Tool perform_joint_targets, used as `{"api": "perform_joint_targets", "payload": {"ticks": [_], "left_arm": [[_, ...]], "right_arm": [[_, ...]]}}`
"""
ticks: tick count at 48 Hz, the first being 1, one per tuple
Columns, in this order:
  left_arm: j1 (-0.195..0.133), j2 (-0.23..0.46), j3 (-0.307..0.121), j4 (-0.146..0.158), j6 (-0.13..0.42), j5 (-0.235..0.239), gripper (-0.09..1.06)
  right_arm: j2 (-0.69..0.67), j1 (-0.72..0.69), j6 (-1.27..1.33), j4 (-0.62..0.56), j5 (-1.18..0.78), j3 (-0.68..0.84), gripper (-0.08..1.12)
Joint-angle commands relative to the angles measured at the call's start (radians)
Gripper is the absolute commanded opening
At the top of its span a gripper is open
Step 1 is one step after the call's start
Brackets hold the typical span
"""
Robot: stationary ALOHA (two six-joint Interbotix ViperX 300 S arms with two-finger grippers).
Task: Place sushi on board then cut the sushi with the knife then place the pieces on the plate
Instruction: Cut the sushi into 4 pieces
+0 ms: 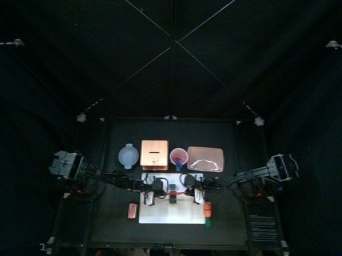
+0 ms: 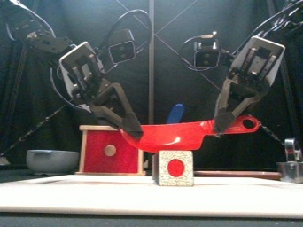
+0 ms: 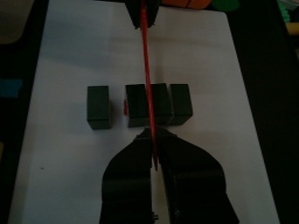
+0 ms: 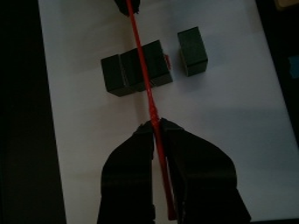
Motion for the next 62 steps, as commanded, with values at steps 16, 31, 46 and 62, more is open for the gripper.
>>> {"api": "perform_joint_targets", "payload": {"ticks": [16,31,46,62], "left_arm": [[-0.015,-0.008,-0.012,0.002,-0.003,0.0,0.38],[-0.017,-0.002,-0.011,0.002,-0.006,0.0,0.38],[-0.017,0.02,-0.015,-0.002,-0.005,0.0,0.38],[-0.017,0.058,-0.017,-0.029,-0.006,0.0,0.38]], "right_arm": [[-0.012,-0.003,0.009,0.015,0.002,-0.003,0.42],[0.006,-0.002,0.008,0.018,-0.005,-0.003,0.42],[0.032,-0.002,0.009,0.018,-0.006,-0.003,0.42],[0.087,0.02,0.009,0.051,-0.025,-0.008,0.42]]}}
